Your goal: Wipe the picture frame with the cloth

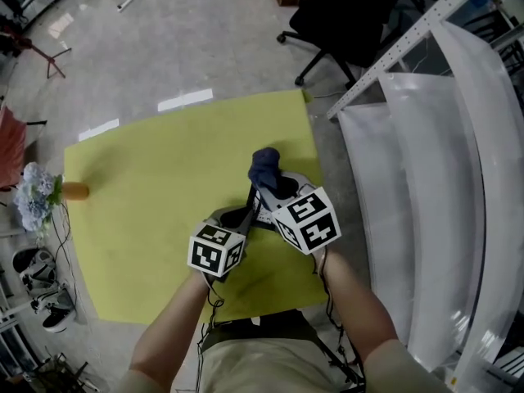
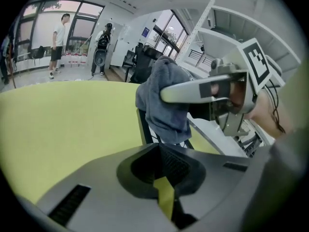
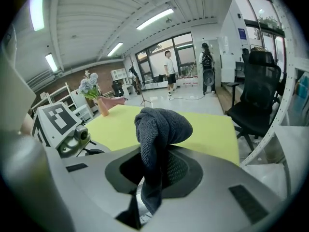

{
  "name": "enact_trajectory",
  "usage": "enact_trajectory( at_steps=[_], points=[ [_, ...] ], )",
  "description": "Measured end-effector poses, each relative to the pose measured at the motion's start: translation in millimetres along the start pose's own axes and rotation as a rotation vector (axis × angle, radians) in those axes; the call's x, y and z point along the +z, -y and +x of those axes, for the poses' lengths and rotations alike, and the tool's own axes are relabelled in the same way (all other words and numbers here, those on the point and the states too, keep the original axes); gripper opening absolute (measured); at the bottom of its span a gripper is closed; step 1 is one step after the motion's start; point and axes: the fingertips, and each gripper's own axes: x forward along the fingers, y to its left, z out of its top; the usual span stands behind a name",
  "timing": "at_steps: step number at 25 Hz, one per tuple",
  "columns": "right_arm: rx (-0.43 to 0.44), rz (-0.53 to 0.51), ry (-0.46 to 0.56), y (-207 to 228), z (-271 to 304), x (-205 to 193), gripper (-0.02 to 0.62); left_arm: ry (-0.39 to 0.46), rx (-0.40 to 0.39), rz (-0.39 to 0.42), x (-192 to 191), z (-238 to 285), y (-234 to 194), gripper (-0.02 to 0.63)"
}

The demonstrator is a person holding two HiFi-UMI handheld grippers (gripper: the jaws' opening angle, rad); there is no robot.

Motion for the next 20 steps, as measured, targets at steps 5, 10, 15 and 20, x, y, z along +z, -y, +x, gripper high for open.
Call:
enact_trajectory(
  at_steps=[5, 10, 15, 20],
  points=[
    [0.059, -0.003, -0.059, -18.2, 29.4, -29.4, 0.067, 0.027, -0.003, -0.057, -2.0, 0.8, -3.2, 0.006],
    [0.085, -0.019, -0.115, -12.7, 24.6, -52.7, 0.064, 0.021, 0.003, -0.059, -1.1, 2.0, -4.8, 0.006],
    [0.042, -0.038, -0.188, 2.5, 0.2, -73.4, 0.063, 0.047, -0.003, -0.090, -0.1, 0.0, -7.5, 0.006],
    [-0.054, 0.029, -0.198, 23.0, -29.5, -86.8, 0.063, 0.050, -0.002, -0.089, 0.2, 1.1, -7.2, 0.006]
  ],
)
